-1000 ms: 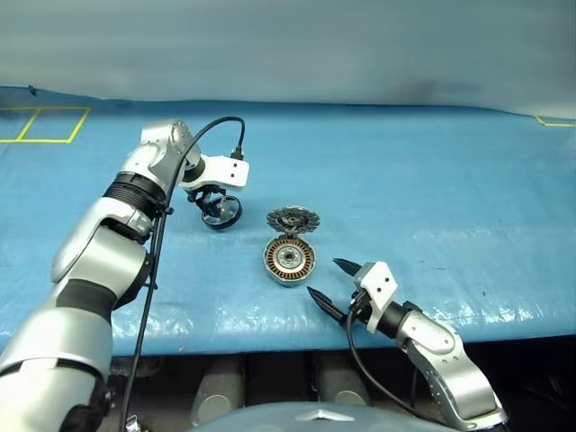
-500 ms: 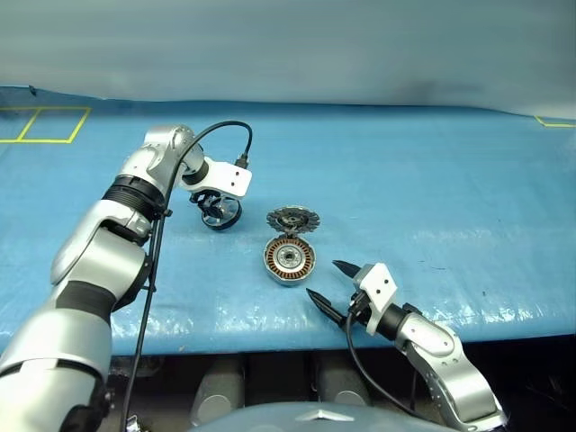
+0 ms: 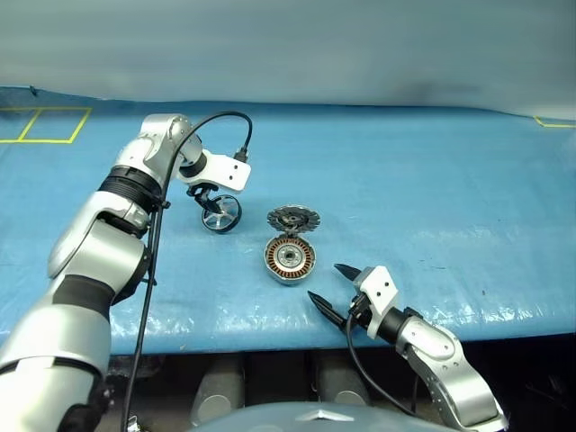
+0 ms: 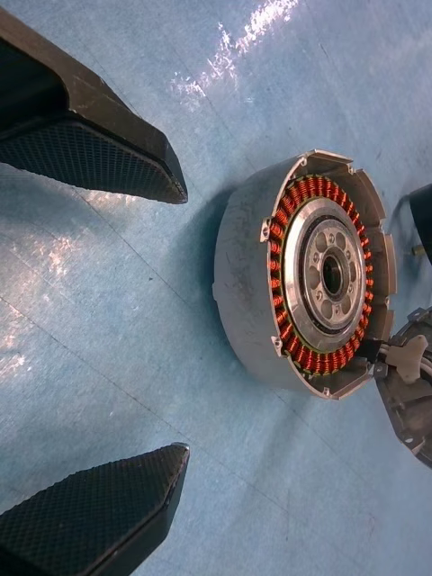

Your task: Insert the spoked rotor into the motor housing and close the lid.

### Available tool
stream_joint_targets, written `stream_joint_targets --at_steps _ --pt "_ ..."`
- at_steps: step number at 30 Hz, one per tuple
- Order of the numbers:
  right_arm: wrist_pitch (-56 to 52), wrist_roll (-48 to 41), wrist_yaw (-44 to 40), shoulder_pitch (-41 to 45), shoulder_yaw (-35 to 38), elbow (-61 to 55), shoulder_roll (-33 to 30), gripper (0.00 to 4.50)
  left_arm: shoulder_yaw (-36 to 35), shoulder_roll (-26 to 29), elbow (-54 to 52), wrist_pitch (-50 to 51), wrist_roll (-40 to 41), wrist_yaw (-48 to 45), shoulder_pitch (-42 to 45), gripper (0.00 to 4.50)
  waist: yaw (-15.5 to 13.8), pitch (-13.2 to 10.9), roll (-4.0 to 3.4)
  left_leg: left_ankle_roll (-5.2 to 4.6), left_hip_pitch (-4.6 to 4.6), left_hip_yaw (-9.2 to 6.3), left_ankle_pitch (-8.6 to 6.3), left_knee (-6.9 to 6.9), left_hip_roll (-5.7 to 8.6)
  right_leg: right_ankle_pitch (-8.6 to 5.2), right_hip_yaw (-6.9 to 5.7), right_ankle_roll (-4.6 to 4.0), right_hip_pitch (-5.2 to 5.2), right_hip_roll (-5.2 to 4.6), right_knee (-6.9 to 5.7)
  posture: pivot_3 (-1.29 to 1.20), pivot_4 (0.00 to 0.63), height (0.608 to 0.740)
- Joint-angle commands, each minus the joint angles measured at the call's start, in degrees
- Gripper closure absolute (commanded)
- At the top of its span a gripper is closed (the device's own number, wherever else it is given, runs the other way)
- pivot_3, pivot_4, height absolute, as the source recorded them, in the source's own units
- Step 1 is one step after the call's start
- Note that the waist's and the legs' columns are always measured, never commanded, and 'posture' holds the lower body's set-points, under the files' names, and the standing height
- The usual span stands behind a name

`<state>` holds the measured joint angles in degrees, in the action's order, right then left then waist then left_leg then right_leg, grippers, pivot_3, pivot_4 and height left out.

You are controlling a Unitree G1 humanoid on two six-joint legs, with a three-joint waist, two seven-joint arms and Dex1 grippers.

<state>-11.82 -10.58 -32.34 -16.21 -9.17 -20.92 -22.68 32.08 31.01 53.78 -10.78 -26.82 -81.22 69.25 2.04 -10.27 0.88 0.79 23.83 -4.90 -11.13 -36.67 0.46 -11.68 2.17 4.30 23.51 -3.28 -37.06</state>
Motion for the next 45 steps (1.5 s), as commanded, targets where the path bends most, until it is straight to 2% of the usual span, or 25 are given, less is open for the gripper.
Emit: stream_joint_targets --at_steps 1,17,29,38,45 --pt "0.29 -0.27 0.3 -0.16 0.33 -2.46 0.01 0.0 -0.8 0.51 0.45 -1.65 0.14 0.29 0.96 1.37 0.0 0.0 0.0 0.0 0.0 0.0 0.0 -0.01 0.0 0.0 0.0 0.0 0.0 0.0 0.0 0.0 0.15 0.74" --pt "0.26 -0.09 1.17 -0.81 -0.02 -2.45 0.22 0.0 -0.18 1.57 0.4 -5.3 -1.32 -2.05 1.79 1.37 -0.06 0.0 0.0 -0.09 0.08 0.02 -0.06 -0.3 0.01 0.06 0.05 0.08 -0.02 0.0 -0.05 0.0 0.15 0.74" --pt "0.01 0.05 1.62 -0.92 -0.08 -2.58 0.36 0.0 1.85 2.04 1.9 -10.13 -5.45 3.48 0.16 1.37 -0.06 0.0 0.0 -0.1 0.09 0.03 -0.06 -0.3 0.02 0.06 0.06 0.09 -0.01 0.0 -0.05 0.0 0.15 0.74" --pt "0.06 0.15 1.9 -0.97 -0.14 -2.6 0.67 0.0 1.82 1.97 0.87 -9.64 -5.28 3.74 -2.05 1.37 -0.08 0.0 0.0 -0.1 0.08 0.03 -0.07 -0.31 0.02 0.07 0.07 0.1 -0.01 0.0 -0.06 0.0 0.15 0.74" --pt "0.24 0.24 2.18 -1.13 0.01 -2.58 0.91 0.0 2.28 0.64 1.18 -9.55 -7.08 9.12 -3.78 1.37 -0.52 0.01 -0.01 -0.1 0.04 0.04 -0.07 -0.37 0.02 0.07 0.08 0.11 -0.07 0.0 -0.09 0.0 0.15 0.74"
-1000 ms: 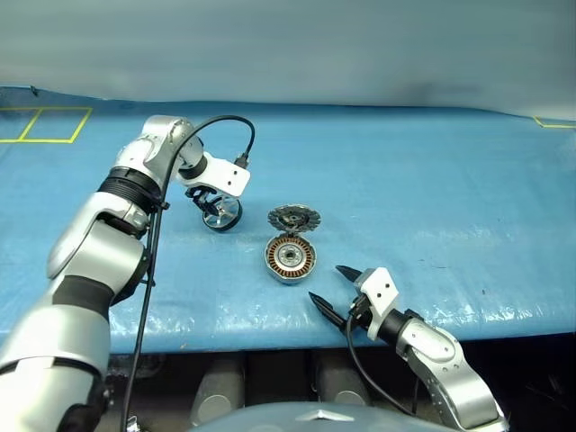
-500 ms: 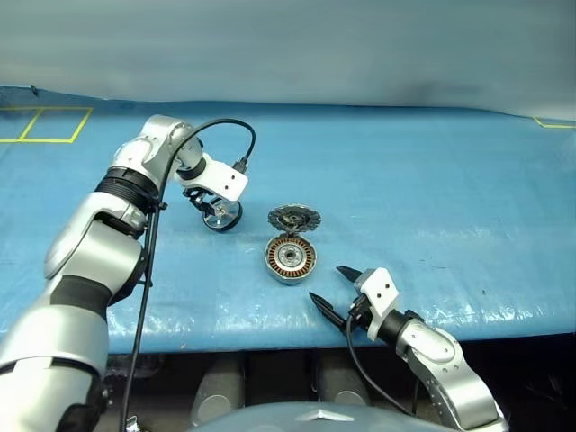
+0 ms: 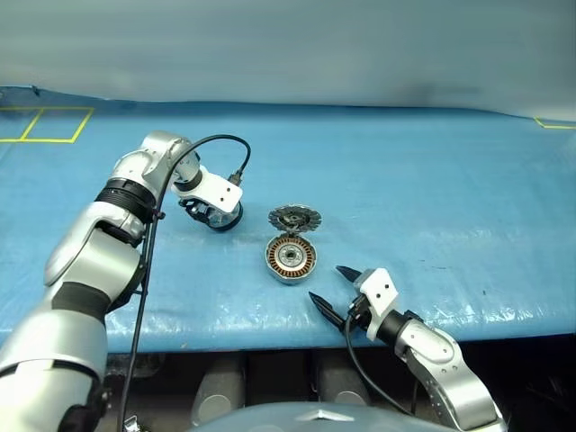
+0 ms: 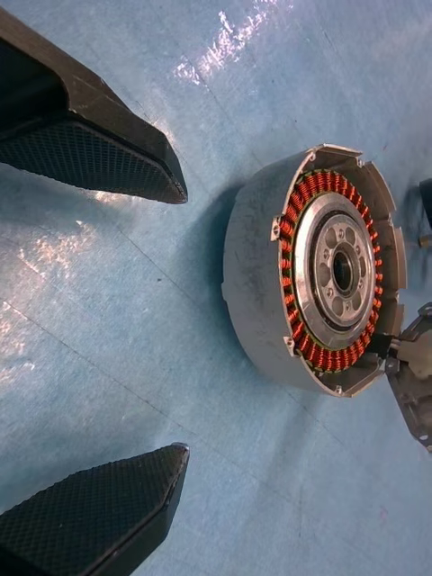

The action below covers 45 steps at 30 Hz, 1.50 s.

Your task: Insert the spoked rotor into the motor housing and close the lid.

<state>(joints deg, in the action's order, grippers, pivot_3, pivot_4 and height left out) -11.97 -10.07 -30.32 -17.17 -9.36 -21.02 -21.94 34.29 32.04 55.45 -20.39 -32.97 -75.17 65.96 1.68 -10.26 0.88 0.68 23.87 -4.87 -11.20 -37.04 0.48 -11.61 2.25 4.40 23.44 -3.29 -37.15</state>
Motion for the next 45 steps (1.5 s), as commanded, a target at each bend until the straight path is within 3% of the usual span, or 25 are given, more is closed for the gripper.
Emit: stream_joint_targets --at_steps 1,7,8,10,18,34,38,45 --pt "0.43 -0.26 0.22 -0.27 0.22 -2.51 0.14 0.0 0.05 -0.64 -0.32 0.4 -1.15 3.91 -0.54 1.37 -0.26 0.0 0.0 0.0 -0.01 0.0 0.0 -0.02 0.0 0.0 0.0 0.0 -0.02 0.0 -0.01 0.0 0.15 0.74" --pt "0.55 -0.17 0.56 -0.44 0.27 -2.52 0.15 0.0 0.04 -1.77 1.48 1.08 -1.63 6.42 0.54 1.37 -0.55 0.01 0.0 -0.01 -0.02 0.0 0.01 -0.06 0.01 0.0 0.01 0.0 -0.05 -0.01 -0.01 0.0 0.15 0.74" --pt "0.6 -0.16 0.58 -0.43 0.28 -2.49 0.16 0.0 -0.01 -1.92 1.67 1.2 -1.62 6.38 0.85 1.54 -0.57 0.01 -0.01 -0.01 -0.02 0.0 0.01 -0.06 0.01 0.0 0.01 0.0 -0.05 0.0 -0.01 0.0 0.15 0.74" --pt "0.66 -0.13 0.66 -0.4 0.28 -2.42 0.19 0.0 -0.02 -2.1 2.04 1.26 -1.71 6.24 1.52 1.97 -0.57 0.01 0.0 -0.01 -0.01 0.0 0.01 -0.06 0.01 0.0 0.01 0.01 -0.05 0.0 -0.02 0.0 0.15 0.74" --pt "0.82 -0.1 0.88 -0.3 0.41 -2.31 0.42 0.0 -0.16 -2.75 3.51 0.9 -1.95 6.18 3.07 4.49 -0.47 0.03 0.01 -0.03 0.02 0.01 0.0 -0.01 0.01 0.01 0.02 0.01 0.01 0.0 0.0 0.0 0.15 0.74" --pt "0.71 0.03 0.7 0.71 0.34 -1.84 0.7 0.0 -1.64 -0.53 1.38 0.47 0.2 3.58 2.81 4.49 -0.18 0.04 0.0 -0.04 -0.03 0.09 -0.01 -0.02 0.01 0.01 0.1 0.02 -0.01 -0.01 0.01 0.0 0.15 0.74" --pt "0.71 0.0 0.78 1.0 0.17 -2.04 1.03 0.0 -3.94 2.44 -5.65 0.57 3.64 1.35 -0.44 4.49 0.09 0.04 -0.01 -0.05 -0.01 0.12 -0.02 0.04 0.0 0.01 0.12 0.01 0.06 -0.01 0.01 0.0 0.15 0.74" --pt "1.08 0.24 0.63 1.14 -0.58 -1.24 1.83 0.0 -8.96 9.22 -27.14 5.49 9.05 -0.23 -12.84 4.49 0.21 0.04 -0.01 -0.07 -0.01 0.16 -0.03 0.08 -0.02 0.01 0.18 -0.01 0.07 -0.01 0.02 0.0 0.15 0.74"
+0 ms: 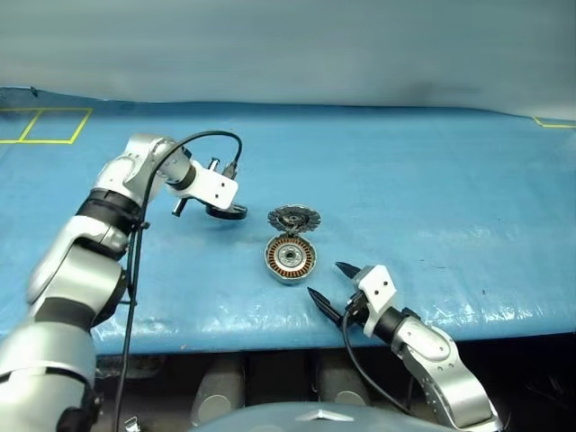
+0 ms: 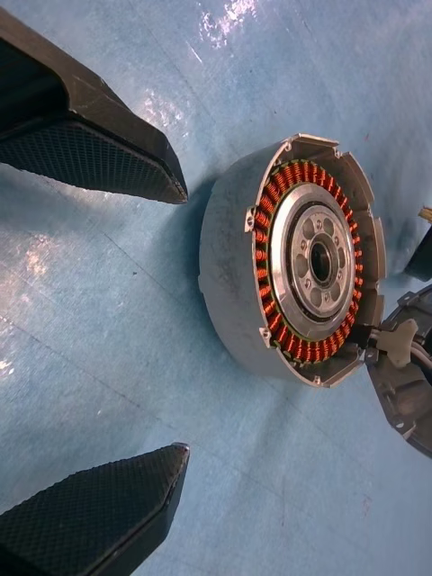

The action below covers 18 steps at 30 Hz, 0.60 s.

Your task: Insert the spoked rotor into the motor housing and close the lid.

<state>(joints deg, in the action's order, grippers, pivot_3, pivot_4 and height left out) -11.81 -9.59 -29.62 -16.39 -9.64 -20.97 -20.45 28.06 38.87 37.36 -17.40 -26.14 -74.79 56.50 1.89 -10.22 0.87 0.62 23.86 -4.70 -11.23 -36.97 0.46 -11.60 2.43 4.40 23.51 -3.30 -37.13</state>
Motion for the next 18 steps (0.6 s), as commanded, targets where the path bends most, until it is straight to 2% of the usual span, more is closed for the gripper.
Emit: stream_joint_targets --at_steps 1,5,9,12,18 --pt "0.91 -0.28 -0.15 0.44 -0.38 -1.19 0.38 0.0 -3.32 2.88 -11.46 3.6 2.55 -0.43 -4.88 4.49 0.0 0.0 -0.01 0.0 -0.01 0.02 0.0 -0.01 0.0 0.0 0.02 0.0 0.0 0.0 0.0 0.0 0.15 0.74" --pt "0.74 -0.24 -0.75 1.6 -0.97 -0.43 0.42 0.0 -4.12 5.37 -22.2 8.02 4.23 -3.44 -10.66 4.49 -0.15 0.0 0.0 0.0 -0.05 0.04 0.0 -0.06 -0.01 0.0 0.05 0.0 -0.03 0.0 -0.02 0.0 0.15 0.74" --pt "0.76 -0.3 -1.04 2.54 -1.15 0.19 0.45 0.0 -4.07 7.03 -27.54 11.16 5.4 -6.33 -12.74 4.49 -0.32 0.0 0.0 0.0 -0.07 0.09 0.0 -0.07 -0.02 0.0 0.06 -0.01 -0.04 0.0 -0.02 0.0 0.15 0.74" --pt "1.01 -0.19 -1.1 2.77 -1.36 0.66 0.59 0.0 -3.74 7.47 -28.39 12.11 5.45 -7.24 -12.62 3.76 -0.39 0.0 0.0 0.0 -0.06 0.09 0.0 -0.05 -0.02 0.0 0.05 -0.01 -0.02 0.01 -0.02 0.0 0.15 0.74" --pt "1.41 -0.18 -1.04 2.42 -1.46 0.95 0.84 0.0 -4.2 6.76 -29.29 13.14 6.77 -8.16 -11.54 1.76 -0.36 0.0 0.0 0.0 -0.05 0.1 0.0 -0.05 -0.02 -0.01 0.06 -0.01 0.0 0.01 -0.02 0.0 0.15 0.74"
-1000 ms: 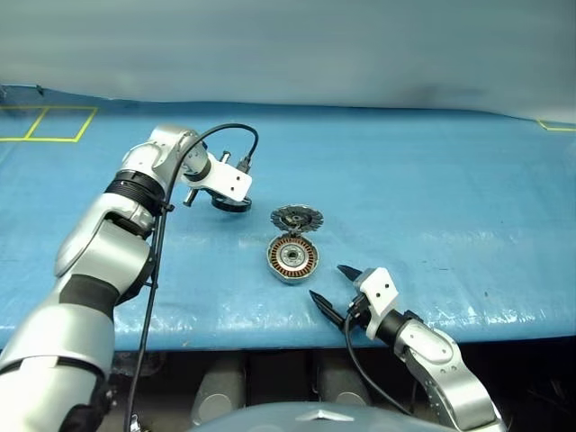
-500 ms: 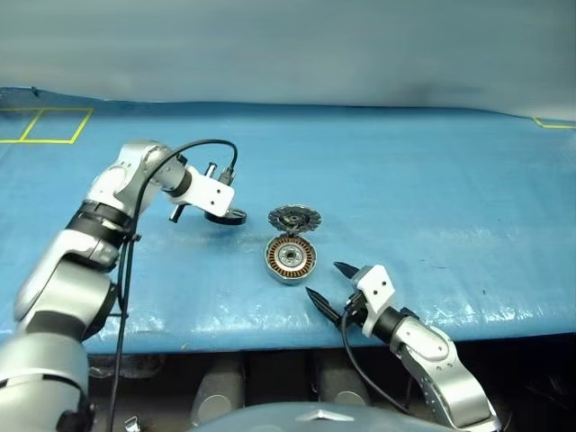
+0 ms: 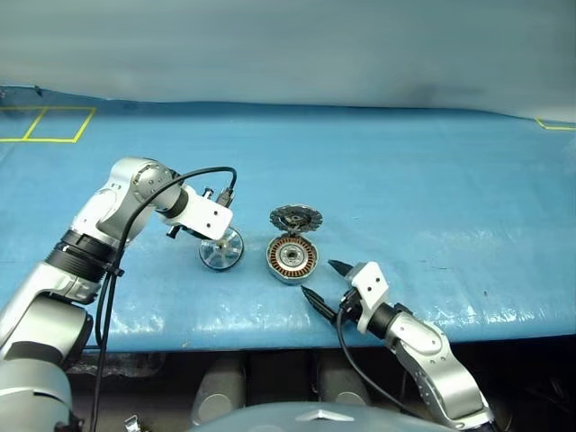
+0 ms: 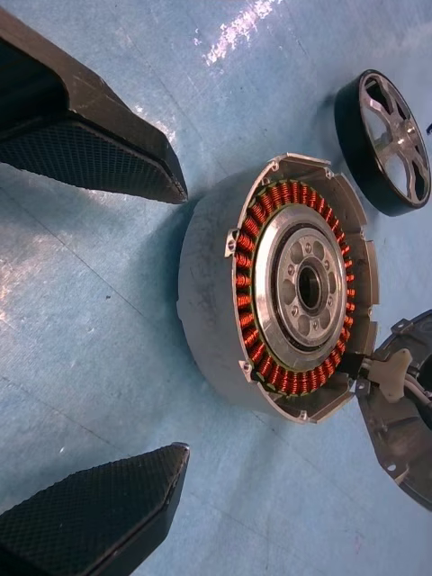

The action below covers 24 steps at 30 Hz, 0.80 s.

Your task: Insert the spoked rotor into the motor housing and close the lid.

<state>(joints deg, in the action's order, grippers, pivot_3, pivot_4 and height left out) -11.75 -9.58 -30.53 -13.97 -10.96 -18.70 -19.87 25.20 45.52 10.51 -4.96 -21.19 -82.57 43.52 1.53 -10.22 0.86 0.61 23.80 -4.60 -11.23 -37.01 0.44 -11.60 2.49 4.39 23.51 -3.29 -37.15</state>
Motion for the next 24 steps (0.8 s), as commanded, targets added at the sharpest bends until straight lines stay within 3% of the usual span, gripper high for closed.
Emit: stream_joint_targets --at_steps 1,4,16,24 --pt "1.39 -0.16 -0.11 -0.09 -0.15 -1.33 0.27 0.0 -1.61 -0.12 -2.63 0.91 2.44 -0.63 1.88 1.45 -0.01 0.0 0.0 0.0 0.0 0.0 0.0 0.0 0.0 0.0 0.0 0.0 0.0 0.0 0.0 0.0 0.15 0.74" --pt "1.47 -0.15 -0.06 -0.23 -0.05 -1.3 0.28 0.0 -2.18 -0.69 -2.79 0.73 3.85 -0.36 3.73 0.46 -0.04 0.0 0.0 0.0 0.0 0.0 0.0 -0.01 0.0 0.0 0.0 0.0 0.0 0.0 0.0 0.0 0.15 0.74" --pt "1.48 0.05 0.53 -0.39 -0.04 -1.38 0.41 0.0 0.88 -3.09 0.39 2.34 5.45 -3.39 9.58 0.46 0.15 0.0 0.0 -0.01 0.01 0.02 0.0 0.03 0.0 0.0 0.01 0.0 0.02 0.01 0.01 0.0 0.15 0.74" --pt "1.73 0.11 1.0 -0.59 0.24 -1.25 0.61 0.0 2.34 -3.97 0.22 19.51 1.98 -4.83 9.57 0.46 0.2 0.0 0.0 -0.01 0.02 0.01 0.0 0.02 0.0 0.0 0.01 0.0 0.02 0.02 0.02 0.0 0.15 0.74"
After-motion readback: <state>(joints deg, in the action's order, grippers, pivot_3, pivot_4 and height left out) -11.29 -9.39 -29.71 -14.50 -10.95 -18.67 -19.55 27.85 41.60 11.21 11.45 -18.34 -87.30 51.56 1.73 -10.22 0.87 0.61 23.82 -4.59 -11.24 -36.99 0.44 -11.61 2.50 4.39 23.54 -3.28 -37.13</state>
